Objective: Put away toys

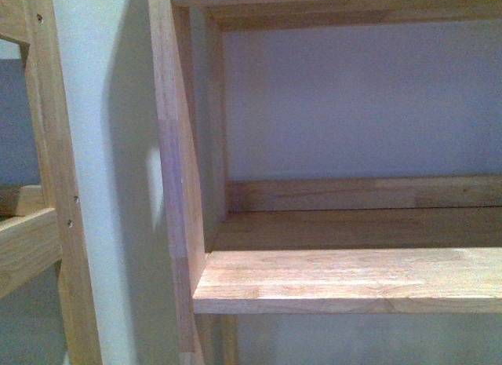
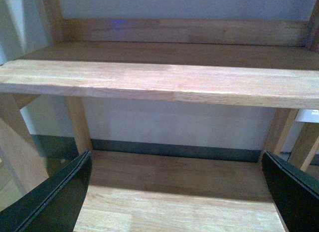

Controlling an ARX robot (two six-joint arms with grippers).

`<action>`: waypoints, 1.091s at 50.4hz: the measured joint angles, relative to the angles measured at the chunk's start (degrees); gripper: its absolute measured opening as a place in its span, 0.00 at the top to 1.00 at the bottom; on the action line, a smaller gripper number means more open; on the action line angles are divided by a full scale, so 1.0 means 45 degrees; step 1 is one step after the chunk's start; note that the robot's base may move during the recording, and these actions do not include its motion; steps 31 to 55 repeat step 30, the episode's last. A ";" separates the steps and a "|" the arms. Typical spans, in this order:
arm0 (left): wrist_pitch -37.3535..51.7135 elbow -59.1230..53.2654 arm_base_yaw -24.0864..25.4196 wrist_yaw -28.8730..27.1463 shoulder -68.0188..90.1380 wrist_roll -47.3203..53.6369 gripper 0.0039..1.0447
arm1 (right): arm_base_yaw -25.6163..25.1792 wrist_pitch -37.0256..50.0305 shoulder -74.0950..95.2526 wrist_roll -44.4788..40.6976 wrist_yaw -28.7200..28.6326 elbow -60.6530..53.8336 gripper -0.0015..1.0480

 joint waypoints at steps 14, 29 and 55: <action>0.0000 0.0000 0.0000 0.0000 0.0000 0.0000 0.05 | 0.0000 0.0000 0.0000 0.0000 0.0000 0.0000 0.00; 0.0000 0.0000 0.0000 0.0000 0.0000 0.0000 0.05 | 0.0000 0.0000 0.0000 0.0000 0.0000 0.0000 0.00; 0.0000 0.0000 0.0000 0.0000 0.0000 0.0000 0.05 | 0.0000 0.0000 0.0000 0.0000 0.0000 0.0000 0.00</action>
